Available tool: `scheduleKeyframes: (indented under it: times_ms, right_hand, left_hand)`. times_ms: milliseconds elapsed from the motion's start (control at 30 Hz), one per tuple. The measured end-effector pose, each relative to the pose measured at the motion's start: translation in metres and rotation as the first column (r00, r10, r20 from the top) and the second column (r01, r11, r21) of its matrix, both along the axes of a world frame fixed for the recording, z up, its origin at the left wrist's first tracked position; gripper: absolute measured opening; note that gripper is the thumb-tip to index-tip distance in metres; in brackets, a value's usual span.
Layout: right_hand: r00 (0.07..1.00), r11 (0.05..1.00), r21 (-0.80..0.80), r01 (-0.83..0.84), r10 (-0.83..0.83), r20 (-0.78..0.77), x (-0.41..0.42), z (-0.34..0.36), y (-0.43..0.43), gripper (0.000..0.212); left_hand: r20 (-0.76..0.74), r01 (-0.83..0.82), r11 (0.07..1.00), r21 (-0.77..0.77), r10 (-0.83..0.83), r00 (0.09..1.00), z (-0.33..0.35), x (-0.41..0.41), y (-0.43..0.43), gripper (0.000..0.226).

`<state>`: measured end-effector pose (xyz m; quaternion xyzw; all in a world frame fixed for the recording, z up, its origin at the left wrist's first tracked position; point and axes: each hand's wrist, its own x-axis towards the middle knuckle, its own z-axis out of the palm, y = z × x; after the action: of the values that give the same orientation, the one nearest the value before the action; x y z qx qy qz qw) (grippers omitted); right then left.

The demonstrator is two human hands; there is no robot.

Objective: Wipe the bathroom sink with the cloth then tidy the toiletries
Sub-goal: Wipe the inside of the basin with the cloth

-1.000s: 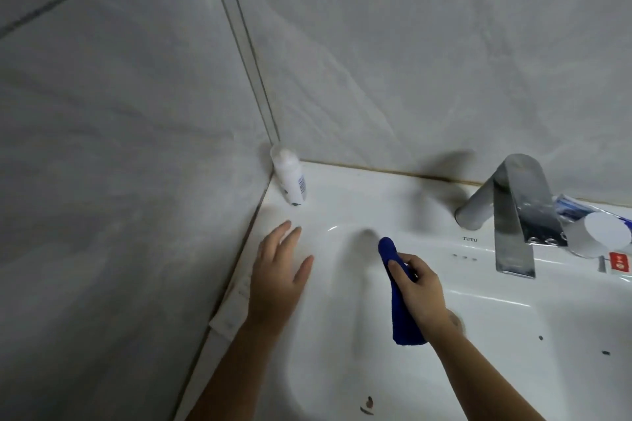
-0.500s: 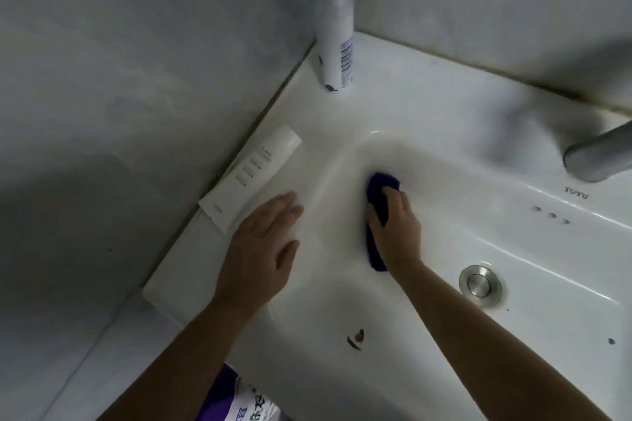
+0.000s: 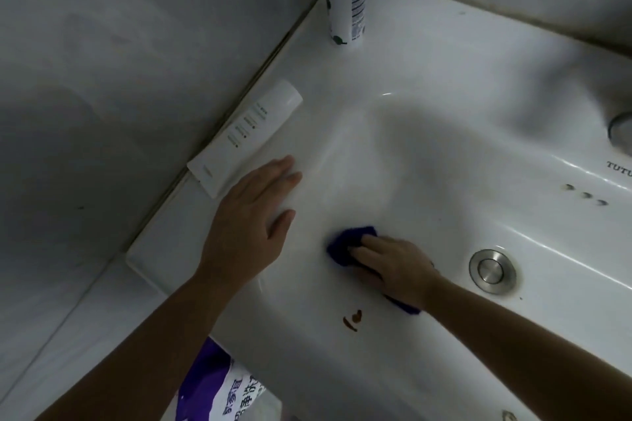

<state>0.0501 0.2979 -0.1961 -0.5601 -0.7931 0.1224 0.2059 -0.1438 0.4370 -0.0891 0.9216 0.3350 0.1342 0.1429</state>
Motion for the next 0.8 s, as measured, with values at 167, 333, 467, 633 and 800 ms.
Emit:
scheduleKeyframes:
  times_ms: [167,333,467,633,800]
  right_hand:
    - [0.717,0.719,0.037,0.694,-0.686,-0.123,0.046,0.004,0.046,0.036]
    - [0.982,0.998,-0.011,0.054,-0.055,-0.18,-0.013,0.004,-0.001,0.027]
    - [0.904,0.921,-0.018,0.39,-0.387,-0.18,0.012,0.009,0.039,0.03]
    - [0.726,0.822,-0.108,0.559,-0.548,-0.415,-0.007,0.019,0.054,0.032]
    - [0.99,0.982,0.188,0.023,0.004,-0.142,-0.014,0.007,0.04,0.027]
  left_hand:
    - [-0.008,-0.004,1.0,0.021,0.004,1.0,0.0,-0.001,0.001,0.048]
    - [-0.012,-0.005,1.0,0.024,0.006,1.0,0.001,-0.002,0.001,0.047]
    - [-0.003,-0.013,0.999,0.034,0.013,1.0,0.0,-0.002,0.0,0.047]
    - [-0.014,-0.017,0.999,0.036,0.017,1.0,-0.001,-0.002,0.0,0.047]
    - [-0.011,-0.009,0.999,0.047,0.01,1.0,-0.001,-0.001,0.0,0.046]
